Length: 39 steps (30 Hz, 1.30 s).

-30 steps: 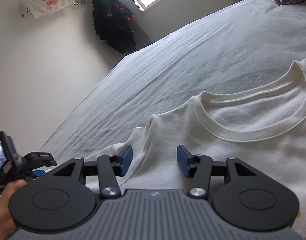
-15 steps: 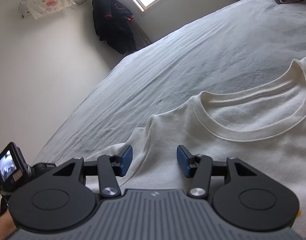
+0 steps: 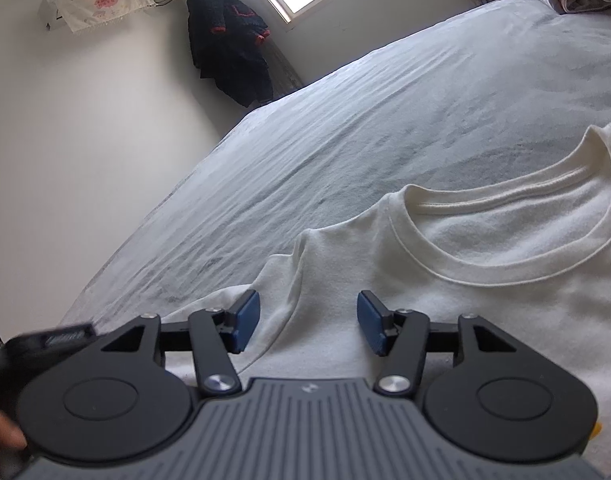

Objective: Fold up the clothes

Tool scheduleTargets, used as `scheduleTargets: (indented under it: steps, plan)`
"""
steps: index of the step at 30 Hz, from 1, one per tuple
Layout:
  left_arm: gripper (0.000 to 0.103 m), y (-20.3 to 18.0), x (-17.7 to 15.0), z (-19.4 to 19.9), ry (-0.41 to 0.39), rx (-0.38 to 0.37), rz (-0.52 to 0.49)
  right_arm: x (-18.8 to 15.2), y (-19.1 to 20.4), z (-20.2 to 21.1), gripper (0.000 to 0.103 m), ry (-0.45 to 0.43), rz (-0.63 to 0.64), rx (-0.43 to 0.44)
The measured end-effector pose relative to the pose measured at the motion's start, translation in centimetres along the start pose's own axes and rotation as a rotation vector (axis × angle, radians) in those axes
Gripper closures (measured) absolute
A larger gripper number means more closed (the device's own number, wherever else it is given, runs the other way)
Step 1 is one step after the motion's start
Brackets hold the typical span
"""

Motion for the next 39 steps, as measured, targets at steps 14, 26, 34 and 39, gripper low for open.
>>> scheduleTargets:
  steps: [14,26,34,39]
  plan:
    - [0.017,0.2,-5.5,6.1,0.153,-0.272,-0.014,0.3,-0.1,2.2,0.035,-0.002,-0.058,-0.077]
    - [0.007,-1.3,-7.9,8.3,0.218,-0.402,-0.068,1.6,0.4,15.8,0.024,-0.037,-0.131,-0.254]
    - [0.006,-2.9,-9.9,9.4,0.217,-0.439,-0.118,-0.3,-3.4,23.4,0.021,-0.108,-0.201,-0.395]
    - [0.006,-4.3,-10.6,10.5,0.176,-0.485,-0.160,-2.3,-8.3,26.6,0.021,-0.159,-0.305,-0.478]
Point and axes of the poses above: each gripper's, at about its wrist camera, not at the fingertips, and z roughly against the way its jaws point, y to its left, x to its top, the point moved 5 cm from there along -z, roughly the way its jaws point, and after that the axes turned 1 degree about z, right-handed, at the moved point
